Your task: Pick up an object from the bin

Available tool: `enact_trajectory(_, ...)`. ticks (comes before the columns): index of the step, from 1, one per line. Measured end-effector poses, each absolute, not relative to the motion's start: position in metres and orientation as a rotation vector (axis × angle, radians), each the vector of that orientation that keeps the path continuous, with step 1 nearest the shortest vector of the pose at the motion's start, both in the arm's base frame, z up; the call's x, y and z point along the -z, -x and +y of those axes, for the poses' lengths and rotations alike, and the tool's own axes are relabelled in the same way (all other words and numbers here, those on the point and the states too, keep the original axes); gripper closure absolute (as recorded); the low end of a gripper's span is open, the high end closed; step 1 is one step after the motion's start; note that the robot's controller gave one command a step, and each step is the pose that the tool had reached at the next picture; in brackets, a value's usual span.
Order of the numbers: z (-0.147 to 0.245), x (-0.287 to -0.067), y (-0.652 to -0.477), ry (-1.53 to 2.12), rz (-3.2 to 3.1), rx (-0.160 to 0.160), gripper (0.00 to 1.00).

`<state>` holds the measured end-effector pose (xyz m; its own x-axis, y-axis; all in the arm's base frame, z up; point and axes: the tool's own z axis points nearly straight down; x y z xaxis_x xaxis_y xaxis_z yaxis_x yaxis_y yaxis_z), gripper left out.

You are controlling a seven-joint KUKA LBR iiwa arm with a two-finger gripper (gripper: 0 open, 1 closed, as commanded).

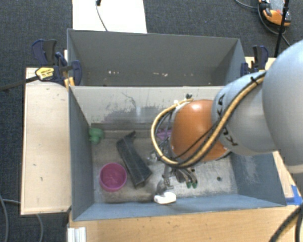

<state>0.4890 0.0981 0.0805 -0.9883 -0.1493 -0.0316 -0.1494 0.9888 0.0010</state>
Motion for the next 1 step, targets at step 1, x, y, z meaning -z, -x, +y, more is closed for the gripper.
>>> enact_trajectory(1, 0.1482, -0.0743, -0.5039, 0.265, 3.125, 0.005, 0.0)
